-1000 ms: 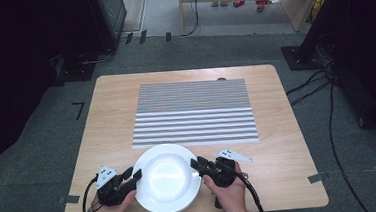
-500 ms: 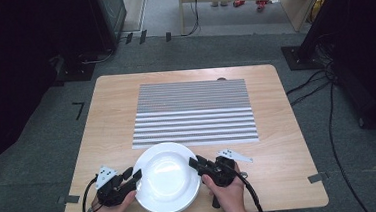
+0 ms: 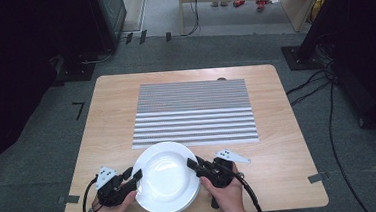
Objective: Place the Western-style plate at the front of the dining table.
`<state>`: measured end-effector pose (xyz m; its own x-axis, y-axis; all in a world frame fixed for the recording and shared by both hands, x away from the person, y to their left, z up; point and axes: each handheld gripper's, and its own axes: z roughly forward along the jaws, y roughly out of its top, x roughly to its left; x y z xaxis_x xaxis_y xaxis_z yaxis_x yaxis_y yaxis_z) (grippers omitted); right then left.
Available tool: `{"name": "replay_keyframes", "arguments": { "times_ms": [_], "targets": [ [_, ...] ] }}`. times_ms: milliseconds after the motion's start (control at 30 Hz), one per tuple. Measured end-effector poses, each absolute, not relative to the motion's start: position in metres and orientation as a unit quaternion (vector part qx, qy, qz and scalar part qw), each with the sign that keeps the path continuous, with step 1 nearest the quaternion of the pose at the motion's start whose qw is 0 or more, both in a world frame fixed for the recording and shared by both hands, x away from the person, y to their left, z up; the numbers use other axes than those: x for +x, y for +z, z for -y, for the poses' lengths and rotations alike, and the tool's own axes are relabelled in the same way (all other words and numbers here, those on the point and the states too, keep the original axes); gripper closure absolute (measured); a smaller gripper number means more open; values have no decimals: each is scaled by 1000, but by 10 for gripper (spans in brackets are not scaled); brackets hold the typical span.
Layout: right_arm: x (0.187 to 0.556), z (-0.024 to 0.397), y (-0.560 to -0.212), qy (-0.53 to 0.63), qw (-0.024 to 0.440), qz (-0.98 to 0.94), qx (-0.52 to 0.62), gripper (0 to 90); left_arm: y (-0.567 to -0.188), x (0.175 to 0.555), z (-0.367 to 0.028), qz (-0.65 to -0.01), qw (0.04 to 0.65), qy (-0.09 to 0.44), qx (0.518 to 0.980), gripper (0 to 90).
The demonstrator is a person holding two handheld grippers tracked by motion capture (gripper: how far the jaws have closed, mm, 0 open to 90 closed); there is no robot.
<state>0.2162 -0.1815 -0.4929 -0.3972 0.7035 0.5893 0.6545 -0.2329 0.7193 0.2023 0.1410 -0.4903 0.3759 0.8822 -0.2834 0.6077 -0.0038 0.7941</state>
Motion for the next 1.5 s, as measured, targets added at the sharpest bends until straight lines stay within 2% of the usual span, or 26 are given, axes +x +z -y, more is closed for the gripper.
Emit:
{"name": "replay_keyframes", "arguments": {
  "times_ms": [667, 900, 1233, 1433, 1500],
  "targets": [
    [221, 179, -501, 558, 33, -616, 555, 695, -491, 202, -140, -537, 460, 153, 691, 581],
    [224, 180, -501, 562, 24, -614, 553, 695, -492, 203, -140, -536, 463, 150, 690, 565],
    [226, 185, -496, 565, -18, -611, 553, 670, -492, 202, -137, -535, 463, 156, 689, 537],
    [227, 185, -498, 553, -14, -618, 559, 666, -492, 201, -136, -537, 462, 158, 688, 525],
    [227, 184, -499, 547, -10, -620, 562, 707, -492, 201, -136, -536, 463, 159, 688, 523]
  ]
}}
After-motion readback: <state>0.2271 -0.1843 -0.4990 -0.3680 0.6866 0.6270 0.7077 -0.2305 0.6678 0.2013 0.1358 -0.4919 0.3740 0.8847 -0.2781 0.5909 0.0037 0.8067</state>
